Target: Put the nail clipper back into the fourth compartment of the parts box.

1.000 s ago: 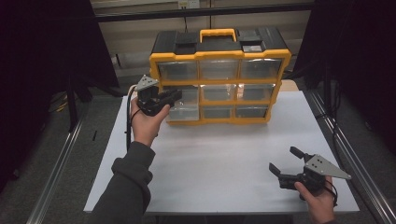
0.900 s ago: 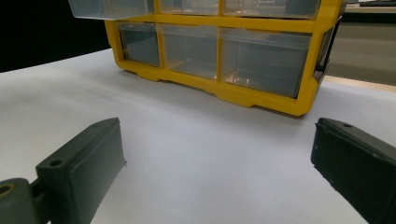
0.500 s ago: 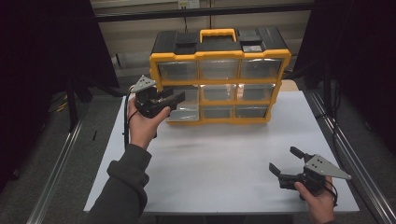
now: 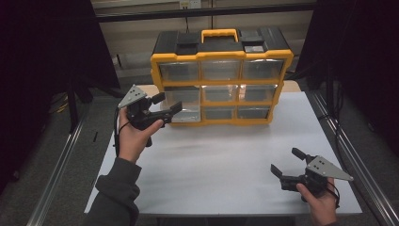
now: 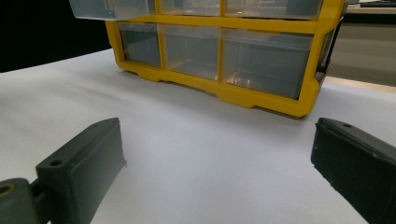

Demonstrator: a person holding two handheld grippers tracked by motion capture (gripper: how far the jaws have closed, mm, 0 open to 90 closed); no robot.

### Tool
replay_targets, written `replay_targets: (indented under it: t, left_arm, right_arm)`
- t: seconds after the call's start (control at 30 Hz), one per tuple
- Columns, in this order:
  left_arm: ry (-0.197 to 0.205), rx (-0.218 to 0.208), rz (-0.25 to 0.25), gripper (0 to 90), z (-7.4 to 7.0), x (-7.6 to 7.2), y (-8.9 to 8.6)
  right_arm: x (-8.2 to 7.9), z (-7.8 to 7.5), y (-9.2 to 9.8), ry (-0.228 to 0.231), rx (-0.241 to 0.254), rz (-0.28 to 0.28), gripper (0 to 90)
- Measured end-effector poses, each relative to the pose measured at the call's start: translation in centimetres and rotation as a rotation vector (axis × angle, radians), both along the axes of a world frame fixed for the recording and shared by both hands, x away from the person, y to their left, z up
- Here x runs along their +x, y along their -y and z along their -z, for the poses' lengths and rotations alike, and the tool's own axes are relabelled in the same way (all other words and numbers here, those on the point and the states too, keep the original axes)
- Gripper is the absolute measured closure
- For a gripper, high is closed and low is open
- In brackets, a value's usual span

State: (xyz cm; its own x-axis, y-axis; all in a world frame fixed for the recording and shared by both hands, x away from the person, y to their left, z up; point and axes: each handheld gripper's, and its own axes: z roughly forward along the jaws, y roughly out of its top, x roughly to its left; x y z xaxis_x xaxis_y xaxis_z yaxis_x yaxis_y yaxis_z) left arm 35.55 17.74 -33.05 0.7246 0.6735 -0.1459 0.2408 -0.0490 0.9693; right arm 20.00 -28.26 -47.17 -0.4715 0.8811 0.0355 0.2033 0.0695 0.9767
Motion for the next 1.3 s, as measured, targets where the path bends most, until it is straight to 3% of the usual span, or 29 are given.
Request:
replay_targets:
  t: [0.17, 0.57, 0.73, 0.77, 0.9, 1.2, 1.23, 1.3]
  left_arm:
    - [0.014, 0.035, 0.013, 15.8, 0.9, -0.9, -1.1]
    - [0.018, 0.041, 0.033, 6.0, 3.3, -2.6, -3.3]
    - [0.029, 0.004, 0.031, 6.0, 4.2, -3.1, -3.9]
    - [0.023, 0.019, 0.032, 5.9, 4.4, -3.2, -4.1]
    - [0.015, -0.002, 0.033, 5.9, 5.4, -3.7, -4.3]
    - [-0.015, 0.01, 0.015, 5.7, 8.2, -5.1, -6.2]
    - [-0.022, -0.02, 0.004, 5.7, 8.5, -5.3, -6.2]
    - [-0.023, -0.023, 0.004, 5.7, 9.1, -5.5, -6.7]
  right_arm:
    - [-0.1, 0.0, 0.1, -0.003, 0.0, 0.002, 2.1]
    - [-0.1, 0.0, 0.1, -0.002, -0.002, 0.006, 2.1]
    - [-0.1, 0.0, 0.0, -0.002, -0.002, 0.005, 2.2]
    - [-0.1, 0.0, 0.1, -0.001, -0.005, 0.002, 2.1]
    - [-0.1, 0.0, 0.1, -0.004, -0.001, 0.005, 2.2]
    - [-0.1, 0.0, 0.0, -0.003, -0.003, 0.002, 2.2]
    - [-0.1, 0.0, 0.0, -0.003, -0.002, 0.002, 2.1]
    - [-0.1, 0.0, 0.0, -0.004, -0.001, 0.004, 2.2]
